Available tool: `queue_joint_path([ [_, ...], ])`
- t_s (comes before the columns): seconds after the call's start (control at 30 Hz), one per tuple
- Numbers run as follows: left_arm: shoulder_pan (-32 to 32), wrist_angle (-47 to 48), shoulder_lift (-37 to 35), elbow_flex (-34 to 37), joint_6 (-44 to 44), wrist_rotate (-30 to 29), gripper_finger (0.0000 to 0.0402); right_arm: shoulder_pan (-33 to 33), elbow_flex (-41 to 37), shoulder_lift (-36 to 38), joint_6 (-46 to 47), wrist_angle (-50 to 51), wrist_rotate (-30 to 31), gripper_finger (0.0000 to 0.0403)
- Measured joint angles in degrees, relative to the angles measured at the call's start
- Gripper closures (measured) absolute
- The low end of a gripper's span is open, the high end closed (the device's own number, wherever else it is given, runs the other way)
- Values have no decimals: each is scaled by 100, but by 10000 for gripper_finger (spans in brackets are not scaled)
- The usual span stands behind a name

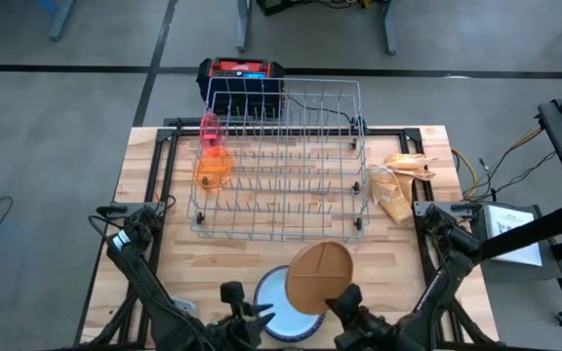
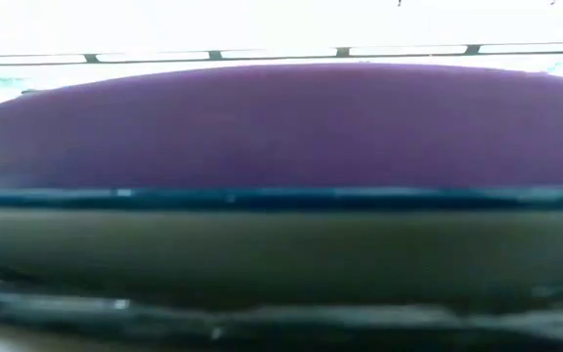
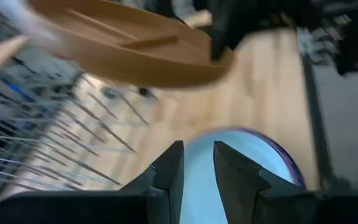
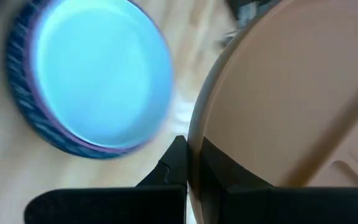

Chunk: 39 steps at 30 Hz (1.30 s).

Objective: Sort dishes
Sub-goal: Put the brown plate into the dish rack

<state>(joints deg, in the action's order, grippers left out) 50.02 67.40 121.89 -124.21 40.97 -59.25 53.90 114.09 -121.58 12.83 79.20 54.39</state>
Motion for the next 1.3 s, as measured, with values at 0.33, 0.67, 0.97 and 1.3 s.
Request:
queue_joint_path([
  [0.33, -664, 1079, -403, -879, -254, 155, 287, -41, -442, -7, -454, 481, 1930, 400],
  [0.67, -1529, 117, -1659, -832, -1394, 2274, 228, -592, -677, 14, 124, 1079, 2236, 401],
  [0.97, -1806, 234, -1905, -825, -993, 2484, 216, -1175, -770, 11, -327, 1081, 2638, 401],
  [1.3, -2114, 334, -1766, -819, -986, 2435, 216, -1407, -772, 11, -674, 1057, 3131, 401],
])
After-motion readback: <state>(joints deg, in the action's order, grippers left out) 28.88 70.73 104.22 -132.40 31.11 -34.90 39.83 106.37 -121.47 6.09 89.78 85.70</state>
